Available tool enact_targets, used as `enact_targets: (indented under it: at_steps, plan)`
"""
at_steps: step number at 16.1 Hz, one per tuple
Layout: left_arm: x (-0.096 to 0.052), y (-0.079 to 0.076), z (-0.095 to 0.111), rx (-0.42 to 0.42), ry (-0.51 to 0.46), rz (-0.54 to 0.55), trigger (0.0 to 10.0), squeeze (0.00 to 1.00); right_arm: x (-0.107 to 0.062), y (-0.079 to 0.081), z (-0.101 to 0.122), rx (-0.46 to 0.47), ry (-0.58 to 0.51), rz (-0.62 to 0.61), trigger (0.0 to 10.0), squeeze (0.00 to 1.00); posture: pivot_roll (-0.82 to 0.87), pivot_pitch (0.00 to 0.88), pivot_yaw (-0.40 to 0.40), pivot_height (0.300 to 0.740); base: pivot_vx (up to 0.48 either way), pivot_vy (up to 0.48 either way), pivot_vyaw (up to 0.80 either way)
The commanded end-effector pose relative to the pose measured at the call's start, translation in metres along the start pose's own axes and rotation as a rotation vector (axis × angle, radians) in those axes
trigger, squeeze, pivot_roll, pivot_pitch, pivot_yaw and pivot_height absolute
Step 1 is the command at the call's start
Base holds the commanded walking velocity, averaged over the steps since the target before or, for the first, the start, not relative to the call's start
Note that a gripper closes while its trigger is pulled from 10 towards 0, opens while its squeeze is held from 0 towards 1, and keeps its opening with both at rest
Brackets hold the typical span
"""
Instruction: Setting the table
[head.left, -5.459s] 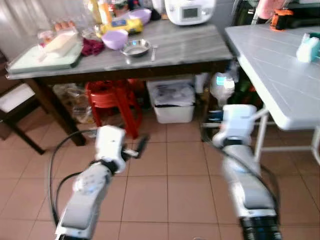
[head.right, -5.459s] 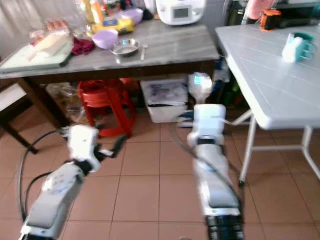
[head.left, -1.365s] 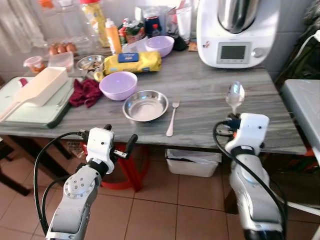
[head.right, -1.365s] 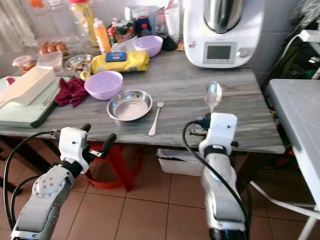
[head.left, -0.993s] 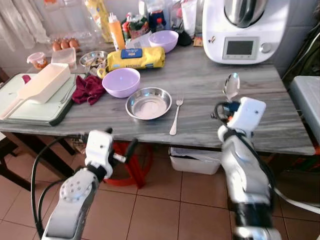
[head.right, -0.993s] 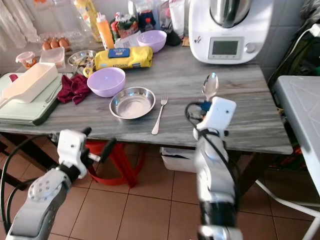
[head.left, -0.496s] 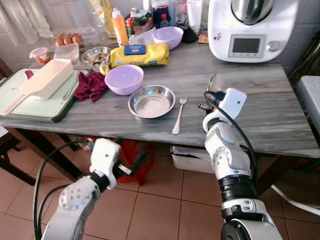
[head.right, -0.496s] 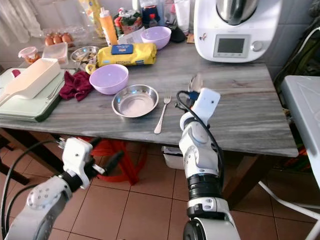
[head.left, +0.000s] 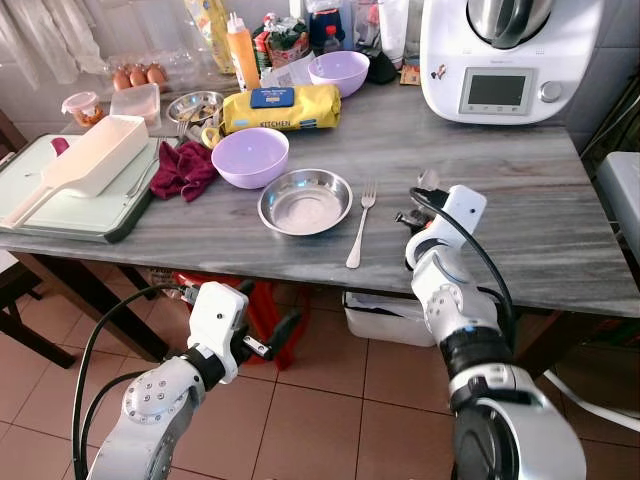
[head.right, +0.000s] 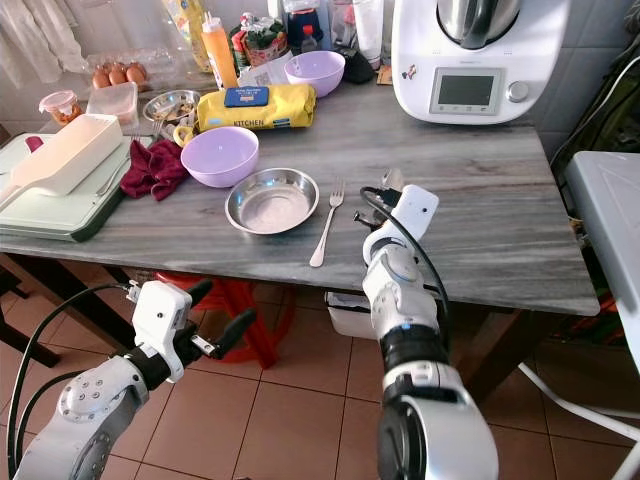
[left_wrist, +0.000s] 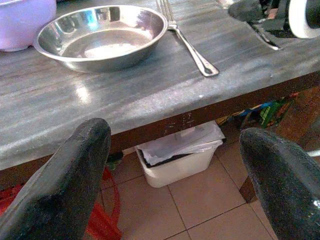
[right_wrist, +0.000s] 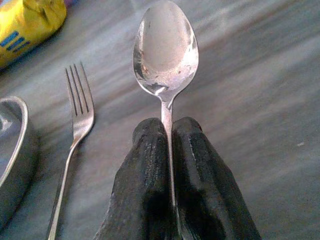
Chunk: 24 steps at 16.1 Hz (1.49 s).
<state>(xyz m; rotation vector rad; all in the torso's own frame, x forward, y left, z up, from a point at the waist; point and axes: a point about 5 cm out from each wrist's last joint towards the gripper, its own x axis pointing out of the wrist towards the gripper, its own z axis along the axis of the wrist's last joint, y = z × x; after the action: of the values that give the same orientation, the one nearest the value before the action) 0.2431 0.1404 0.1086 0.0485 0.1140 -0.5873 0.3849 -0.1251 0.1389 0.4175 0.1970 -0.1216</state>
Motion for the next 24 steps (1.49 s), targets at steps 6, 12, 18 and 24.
enact_targets:
  at_steps: [6,12,18,24]
  plan:
    - [-0.001,-0.002,0.001,0.006,0.007,-0.009,10.0,0.0,0.003,0.024,-0.004,0.041,0.034,0.08,10.0,0.0,0.02,0.119,0.09,0.74,0.0,0.0,0.0]
    - [0.0,-0.003,0.001,0.006,0.01,-0.014,10.0,0.0,0.004,0.013,-0.012,0.062,0.056,0.012,10.0,0.0,0.02,0.118,0.094,0.74,0.0,0.0,0.0]
    - [0.001,-0.001,0.002,0.014,0.015,-0.021,10.0,0.0,0.006,0.008,-0.011,0.056,0.056,0.005,10.0,0.0,0.02,0.115,0.101,0.74,0.0,0.0,0.0]
    - [-0.001,-0.002,0.001,0.013,0.019,-0.026,10.0,0.0,0.008,0.014,-0.007,0.046,0.059,0.039,10.0,1.0,0.03,0.114,0.096,0.74,0.0,0.0,0.0]
